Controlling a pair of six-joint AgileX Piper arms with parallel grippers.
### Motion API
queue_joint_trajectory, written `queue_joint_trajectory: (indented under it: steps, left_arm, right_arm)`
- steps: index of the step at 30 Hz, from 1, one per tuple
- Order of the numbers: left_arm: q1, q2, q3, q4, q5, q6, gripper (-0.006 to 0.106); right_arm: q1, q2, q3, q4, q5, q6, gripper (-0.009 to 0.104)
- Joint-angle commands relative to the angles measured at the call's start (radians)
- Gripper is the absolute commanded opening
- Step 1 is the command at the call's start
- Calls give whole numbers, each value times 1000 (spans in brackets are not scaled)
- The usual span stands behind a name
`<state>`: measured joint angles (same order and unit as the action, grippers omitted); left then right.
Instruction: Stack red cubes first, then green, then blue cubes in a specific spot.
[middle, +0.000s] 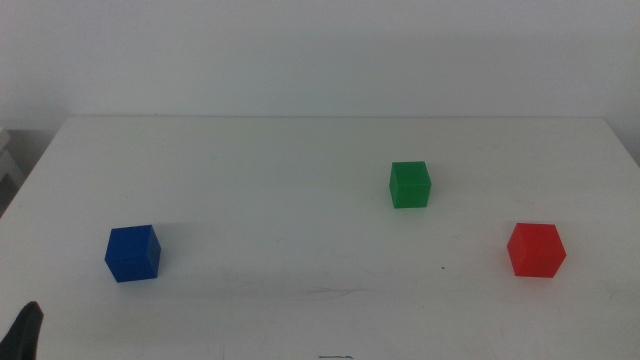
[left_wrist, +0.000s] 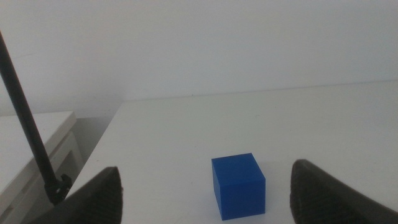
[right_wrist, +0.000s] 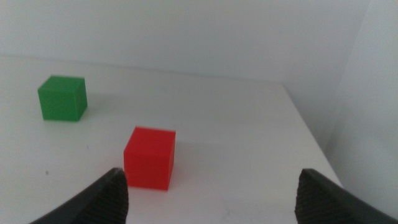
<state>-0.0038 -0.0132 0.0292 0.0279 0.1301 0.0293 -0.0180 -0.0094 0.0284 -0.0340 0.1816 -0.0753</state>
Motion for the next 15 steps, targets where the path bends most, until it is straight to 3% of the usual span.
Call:
queue_joint_trajectory:
  steps: [1,11,15]
  left_arm:
    - [-5,-20,-3,-8,-86,-1,91]
    - [-5,-20,-3,-8,-86,-1,91]
    - [-5,-20,-3,-8,-86,-1,91]
  right_arm:
    - [-7,-17,-18,-13,-108,1,82]
    - [-7,-17,-18,-21,-116,-1,82]
    - [-7,59,-141,9,8,-1,82]
